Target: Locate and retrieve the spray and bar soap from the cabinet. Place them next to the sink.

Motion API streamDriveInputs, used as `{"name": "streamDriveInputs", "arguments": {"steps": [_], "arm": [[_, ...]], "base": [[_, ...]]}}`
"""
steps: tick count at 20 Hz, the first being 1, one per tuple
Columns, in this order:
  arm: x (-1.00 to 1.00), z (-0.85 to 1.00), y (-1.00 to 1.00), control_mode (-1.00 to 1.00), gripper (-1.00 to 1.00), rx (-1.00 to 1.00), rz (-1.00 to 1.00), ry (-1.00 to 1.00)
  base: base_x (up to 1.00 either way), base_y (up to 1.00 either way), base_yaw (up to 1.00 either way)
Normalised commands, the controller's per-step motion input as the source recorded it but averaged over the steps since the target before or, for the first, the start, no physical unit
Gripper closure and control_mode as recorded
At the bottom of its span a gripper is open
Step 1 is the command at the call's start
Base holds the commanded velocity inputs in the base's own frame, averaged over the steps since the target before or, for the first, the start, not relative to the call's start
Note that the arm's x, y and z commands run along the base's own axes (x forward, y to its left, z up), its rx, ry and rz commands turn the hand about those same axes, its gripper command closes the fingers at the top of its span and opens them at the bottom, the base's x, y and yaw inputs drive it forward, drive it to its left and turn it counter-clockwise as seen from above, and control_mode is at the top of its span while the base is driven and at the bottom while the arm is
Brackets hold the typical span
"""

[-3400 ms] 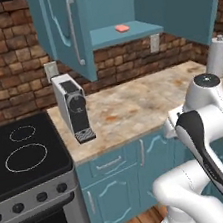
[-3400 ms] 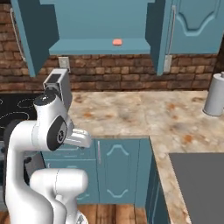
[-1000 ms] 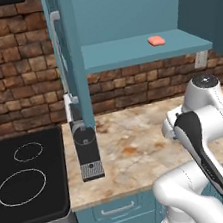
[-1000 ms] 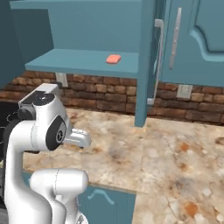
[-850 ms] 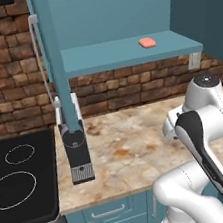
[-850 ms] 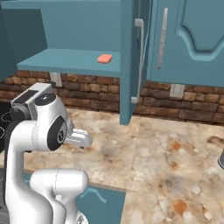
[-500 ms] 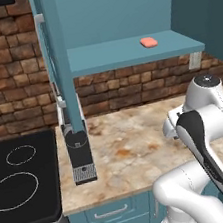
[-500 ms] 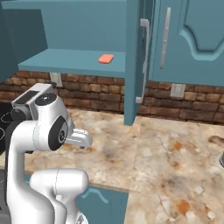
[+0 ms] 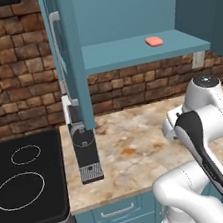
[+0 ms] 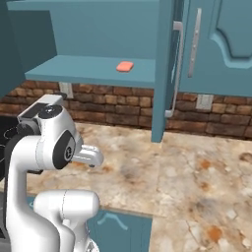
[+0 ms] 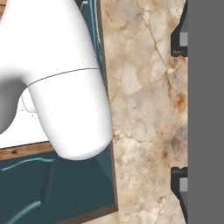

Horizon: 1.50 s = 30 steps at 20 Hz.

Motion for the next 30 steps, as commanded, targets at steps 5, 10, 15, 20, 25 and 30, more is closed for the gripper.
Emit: {"name": "streamDriveInputs", "arguments": {"steps": [5,10,15,20,25,30], "arm": [[0.00,0.00,0.00,1.00,-1.00,0.00,0.00,0.00],[0.00,0.00,0.00,1.00,-1.00,0.00,0.00,0.00],[0.00,0.00,0.00,1.00,-1.00,0.00,0.00,0.00],[0.00,0.00,0.00,1.00,-1.00,0.00,0.00,0.00],[0.00,0.00,0.00,-1.00,-1.00,0.00,0.00,0.00],[-0.25,0.37,0.00,-1.00,-1.00,0.01,-0.05,-0.17]], "base": [[0.57,0.01,0.02],[0.63,0.00,0.03],[0.20,0.00,0.01],[0.00,0.00,0.00],[0.00,0.00,0.00],[0.00,0.00,0.00]]}}
